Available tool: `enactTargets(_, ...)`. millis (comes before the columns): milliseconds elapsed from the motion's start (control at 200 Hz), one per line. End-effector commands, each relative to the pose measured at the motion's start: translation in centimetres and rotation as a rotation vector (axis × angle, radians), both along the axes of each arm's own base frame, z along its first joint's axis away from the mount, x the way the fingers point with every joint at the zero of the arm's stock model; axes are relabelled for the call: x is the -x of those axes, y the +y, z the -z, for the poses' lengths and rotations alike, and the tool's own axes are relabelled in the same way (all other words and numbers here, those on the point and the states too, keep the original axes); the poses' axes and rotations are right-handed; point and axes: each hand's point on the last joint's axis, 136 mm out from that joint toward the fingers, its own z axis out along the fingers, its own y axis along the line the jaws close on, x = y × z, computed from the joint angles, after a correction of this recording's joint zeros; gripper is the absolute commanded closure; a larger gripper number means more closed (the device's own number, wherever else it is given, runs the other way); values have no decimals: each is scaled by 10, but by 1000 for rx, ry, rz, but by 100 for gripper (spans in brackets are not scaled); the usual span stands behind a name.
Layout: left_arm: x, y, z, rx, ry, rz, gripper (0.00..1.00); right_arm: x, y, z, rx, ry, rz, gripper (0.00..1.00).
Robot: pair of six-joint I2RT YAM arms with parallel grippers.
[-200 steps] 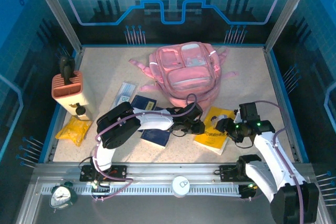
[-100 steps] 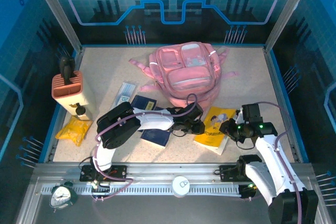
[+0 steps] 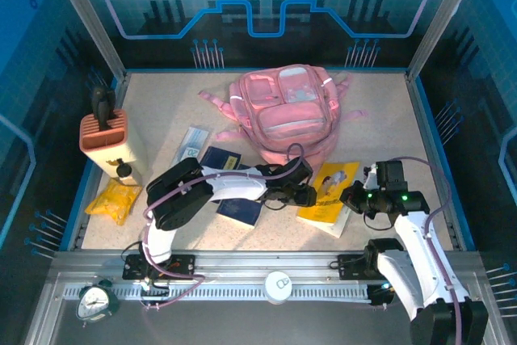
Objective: Pack the student bag
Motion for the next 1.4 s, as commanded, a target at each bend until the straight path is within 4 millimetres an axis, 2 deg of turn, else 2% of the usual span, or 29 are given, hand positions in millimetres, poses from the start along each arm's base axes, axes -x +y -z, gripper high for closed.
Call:
enactTargets(0,-10,10,-57,27,-111,-15,45,-17,2,-45,-20,-141,-7,98)
enactTargets(195,-15,49,-108,136,-181,-92,36,-24,3,-88,-17,-232,-26,100)
enactTargets(420,-27,84,-145,332,-162,-148,31,-39,24,-148,-115,-394,-115,100)
enactTargets(475,-31,90,-157,387,-172,-163,30,-42,31,-154,-141,-419,-141,100)
enactTargets(500,-32,93,-160,406,-168,-173,29,-44,36,-169,-159,-459,-161,100)
enactTargets(555,-34,97,-167,450,-163,-186,28,-47,46,-184,-203,-493,-205,100)
enactTargets(645,-37,102,-178,521,-164,-207,27,-49,59,-200,-230,-528,-257,100)
enactTargets(725,-41,107,-176,533,-145,-243,25,-52,70,-210,-269,-556,-288,100)
enactTargets(800,-50,111,-181,576,-134,-290,27,-54,79,-215,-323,-556,-308,100)
enactTargets(961,-55,100,-207,712,-144,-248,30,-57,96,-223,-388,-572,-364,100)
enactTargets(1096,-52,94,-220,781,-135,-221,40,-62,100,-227,-419,-590,-374,100)
enactTargets(1321,-48,94,-230,810,-138,-203,60,-69,100,-216,-409,-588,-374,100)
enactTargets(1396,-46,92,-235,829,-139,-191,63,-70,98,-212,-396,-583,-376,100)
